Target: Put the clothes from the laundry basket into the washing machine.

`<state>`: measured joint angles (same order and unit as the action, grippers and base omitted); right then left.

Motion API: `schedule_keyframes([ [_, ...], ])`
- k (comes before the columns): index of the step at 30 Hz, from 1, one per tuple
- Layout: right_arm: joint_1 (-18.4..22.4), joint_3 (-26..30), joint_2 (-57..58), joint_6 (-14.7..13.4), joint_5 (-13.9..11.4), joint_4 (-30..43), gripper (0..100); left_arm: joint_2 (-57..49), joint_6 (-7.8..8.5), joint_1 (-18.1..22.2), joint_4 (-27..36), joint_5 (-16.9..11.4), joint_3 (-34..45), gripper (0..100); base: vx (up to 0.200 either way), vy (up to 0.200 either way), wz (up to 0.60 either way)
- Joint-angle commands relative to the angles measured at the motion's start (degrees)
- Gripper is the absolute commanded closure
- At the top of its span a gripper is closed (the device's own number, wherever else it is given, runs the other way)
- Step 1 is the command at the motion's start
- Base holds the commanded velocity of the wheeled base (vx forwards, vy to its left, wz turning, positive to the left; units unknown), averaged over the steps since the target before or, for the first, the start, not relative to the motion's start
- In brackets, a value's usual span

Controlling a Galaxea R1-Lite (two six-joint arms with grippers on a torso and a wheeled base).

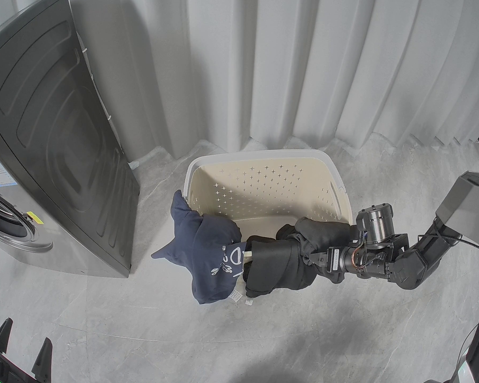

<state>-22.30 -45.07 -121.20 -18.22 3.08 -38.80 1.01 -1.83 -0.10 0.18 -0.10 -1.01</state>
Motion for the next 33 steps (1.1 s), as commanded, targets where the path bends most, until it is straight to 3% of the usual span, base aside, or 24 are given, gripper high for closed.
schedule_keyframes([
  [1, 0.2, -1.5, -2.6, 0.1, -0.1, -1.4, 0, -0.7, -0.02, 0.0, 0.0, 0.0, 0.8, 0, 0.000, 0.000, 0.00],
  [2, 0.2, -1.6, -2.9, 0.1, -0.1, -2.0, 0, -0.7, -0.02, 0.0, 0.0, 0.0, 0.8, 0, 0.000, 0.000, 0.00],
  [3, 0.2, -1.7, -3.3, 0.2, -0.1, -2.4, 100, -0.7, -0.02, 0.0, 0.0, 0.0, 0.8, 0, 0.000, 0.000, 0.00],
  [12, -0.4, -0.8, -4.4, 0.2, -0.4, -7.3, 100, -0.7, -0.02, 0.0, 0.0, 0.0, 0.8, 0, 0.000, 0.000, 0.00],
  [15, -1.1, 1.9, -2.5, 0.2, -0.8, -9.0, 100, -0.7, -0.02, 0.0, 0.0, 0.0, 0.8, 0, 0.000, 0.000, 0.00],
  [23, -4.4, 12.4, 16.8, 0.6, -1.2, -9.3, 100, -0.7, -0.02, 0.0, 0.0, 0.0, 0.8, 0, 0.000, 0.000, 0.00],
  [28, -6.0, 14.0, 27.0, 1.0, -1.2, -8.7, 100, -0.7, 0.07, 0.0, 0.0, 0.0, 0.8, 0, 0.000, 0.000, 0.00],
  [33, -8.1, 14.0, 38.6, 1.0, -3.0, -6.5, 100, -0.7, 0.33, 0.0, 0.0, 0.0, 0.8, 0, 0.000, 0.000, 0.00],
])
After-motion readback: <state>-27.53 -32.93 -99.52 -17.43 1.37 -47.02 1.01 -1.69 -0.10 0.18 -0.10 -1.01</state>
